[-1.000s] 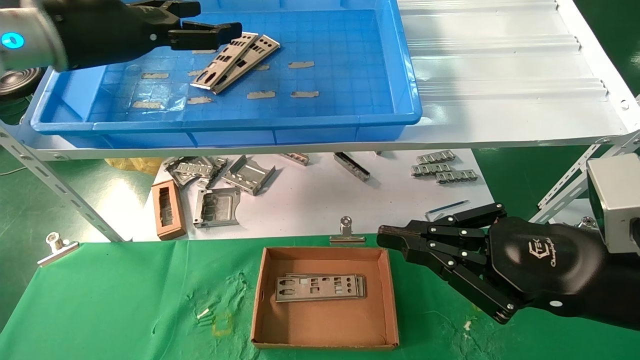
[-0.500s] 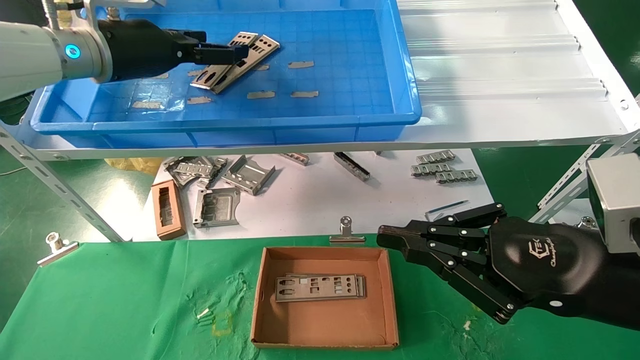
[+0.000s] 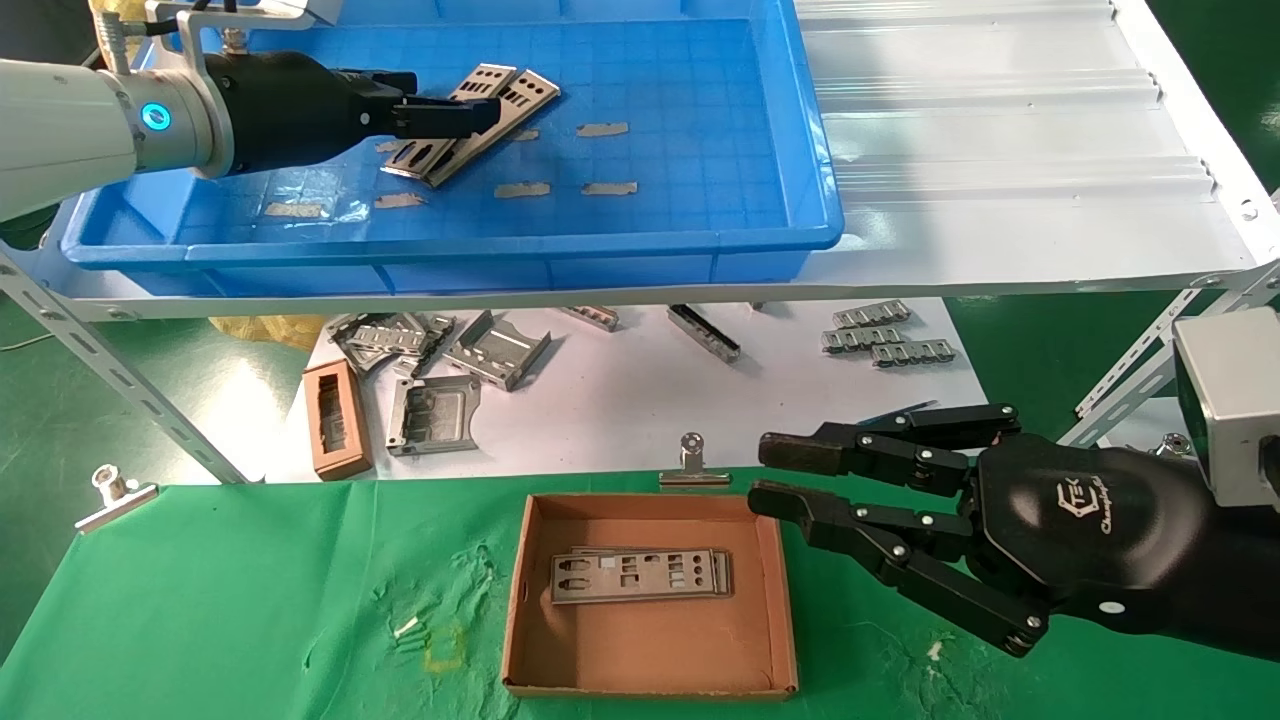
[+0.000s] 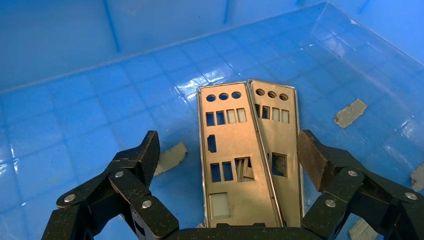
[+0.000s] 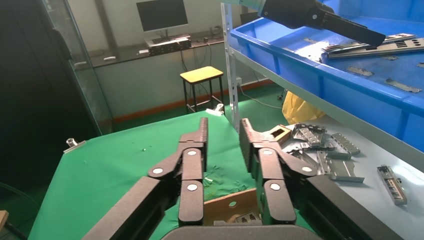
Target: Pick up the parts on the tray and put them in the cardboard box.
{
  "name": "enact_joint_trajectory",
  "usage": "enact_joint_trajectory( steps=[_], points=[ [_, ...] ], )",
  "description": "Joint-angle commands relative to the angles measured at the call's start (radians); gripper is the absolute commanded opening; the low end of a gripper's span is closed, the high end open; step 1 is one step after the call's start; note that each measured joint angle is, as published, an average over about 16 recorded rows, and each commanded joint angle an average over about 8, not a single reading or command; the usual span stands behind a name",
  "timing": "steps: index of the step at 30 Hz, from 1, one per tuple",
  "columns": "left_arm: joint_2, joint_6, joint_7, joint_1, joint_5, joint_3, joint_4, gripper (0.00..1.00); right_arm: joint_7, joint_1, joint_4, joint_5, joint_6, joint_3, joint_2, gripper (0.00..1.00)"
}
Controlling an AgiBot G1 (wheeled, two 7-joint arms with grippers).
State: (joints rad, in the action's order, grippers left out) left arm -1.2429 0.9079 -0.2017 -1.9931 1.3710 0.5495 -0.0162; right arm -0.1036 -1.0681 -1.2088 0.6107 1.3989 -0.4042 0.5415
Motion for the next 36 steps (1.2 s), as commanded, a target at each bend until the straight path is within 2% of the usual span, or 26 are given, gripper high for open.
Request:
enact_joint_trajectory(
  steps=[1,36],
  points=[
    [-0.001,0.0,0.003,-0.001,-0.001,-0.001,0.003,0.0,0.0,0.0,0.0,0.0,0.0,0.0,0.0,1.0],
    [0.009,0.032,0.015,0.001,-0.016,-0.012,0.008,0.0,0.0,0.0,0.0,0.0,0.0,0.0,0.0,1.0]
  ],
)
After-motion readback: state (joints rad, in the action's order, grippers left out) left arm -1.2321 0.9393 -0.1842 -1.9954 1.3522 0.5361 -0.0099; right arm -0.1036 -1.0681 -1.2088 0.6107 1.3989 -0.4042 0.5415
